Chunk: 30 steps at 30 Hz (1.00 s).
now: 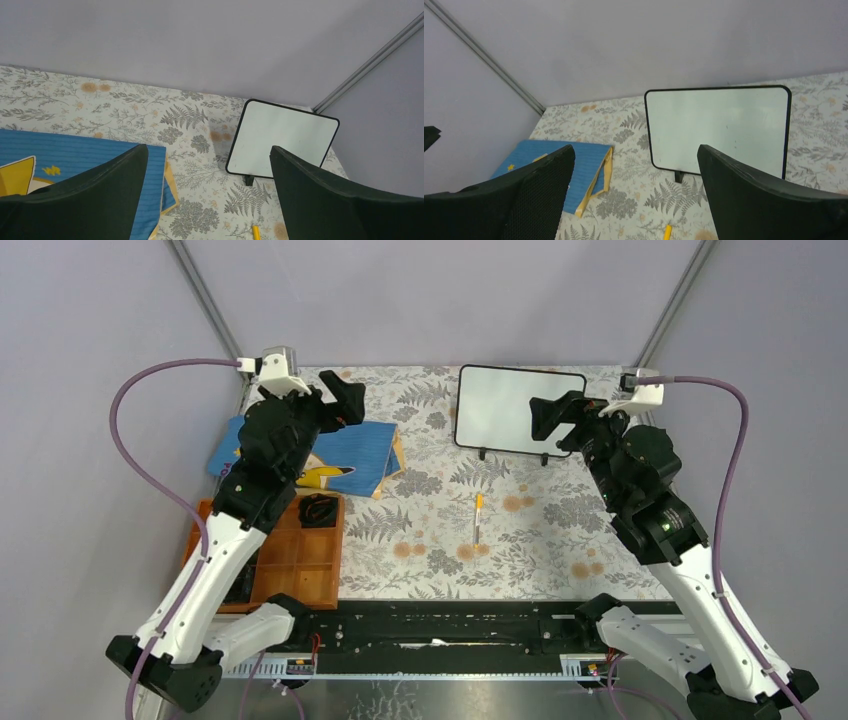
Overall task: Write a sentence on the whiteboard
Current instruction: Move the whiteboard to the center of the board.
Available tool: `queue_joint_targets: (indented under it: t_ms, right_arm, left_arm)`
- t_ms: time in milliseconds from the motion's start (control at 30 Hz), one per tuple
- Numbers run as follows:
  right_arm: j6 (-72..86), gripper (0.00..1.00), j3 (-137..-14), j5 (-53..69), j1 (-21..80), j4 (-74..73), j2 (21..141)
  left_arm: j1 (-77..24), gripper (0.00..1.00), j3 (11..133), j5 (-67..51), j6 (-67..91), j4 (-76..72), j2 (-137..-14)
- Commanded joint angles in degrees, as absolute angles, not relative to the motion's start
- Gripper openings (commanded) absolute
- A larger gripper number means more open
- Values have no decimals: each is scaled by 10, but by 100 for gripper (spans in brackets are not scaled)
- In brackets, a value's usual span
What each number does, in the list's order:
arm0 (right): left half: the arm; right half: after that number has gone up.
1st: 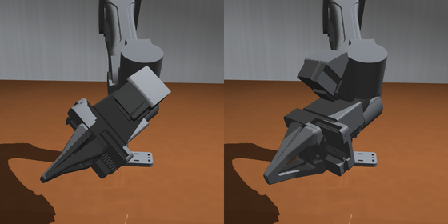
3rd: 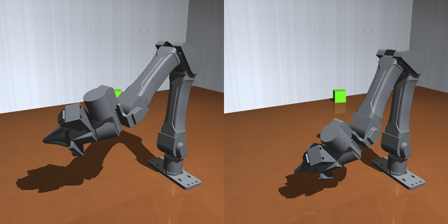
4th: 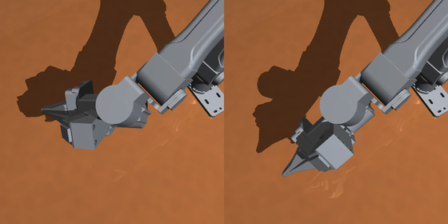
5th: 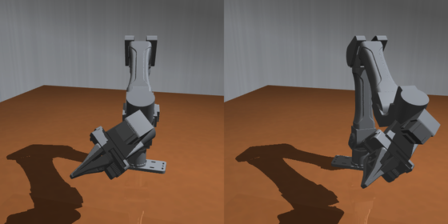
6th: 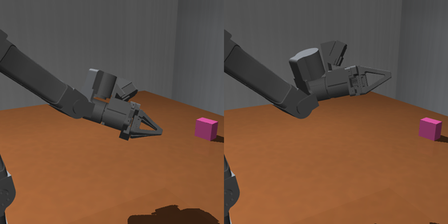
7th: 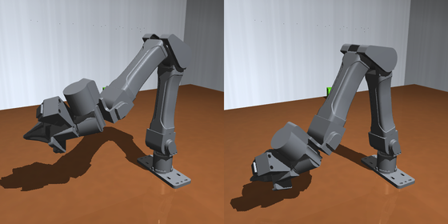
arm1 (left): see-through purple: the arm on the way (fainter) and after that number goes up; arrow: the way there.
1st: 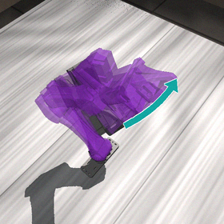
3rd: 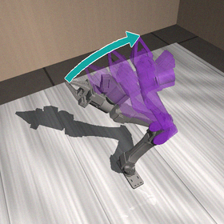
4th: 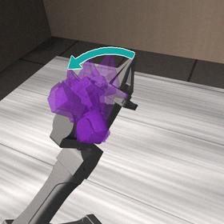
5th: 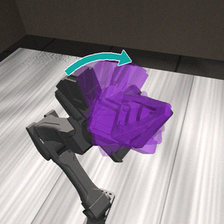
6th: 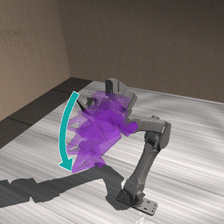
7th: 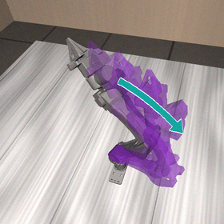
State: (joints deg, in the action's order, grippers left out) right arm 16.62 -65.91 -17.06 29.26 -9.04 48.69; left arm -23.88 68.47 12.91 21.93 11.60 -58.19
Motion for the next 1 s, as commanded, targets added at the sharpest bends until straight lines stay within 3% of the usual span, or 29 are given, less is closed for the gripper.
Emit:
queue_joint_targets:
  t_ms: [0, 333, 567, 700, 967]
  right_arm:
    - [191, 100, -661, -147, 282, -117, 477]
    - [146, 100, -634, -138, 314, -115, 487]
    - [112, 100, -618, -344, 452, -154, 571]
    - [202, 100, -626, -491, 484, -189, 640]
    - [270, 100, -579, -388, 464, -144, 642]
  left_arm:
    - [-235, 99, 678, 139, 219, 123, -565]
    - [-245, 99, 668, 66, 201, 90, -572]
    - [-247, 99, 624, 73, 226, 30, -586]
    - [-247, 99, 546, 111, 229, -33, -539]
    - [-248, 99, 453, 73, 184, -82, -466]
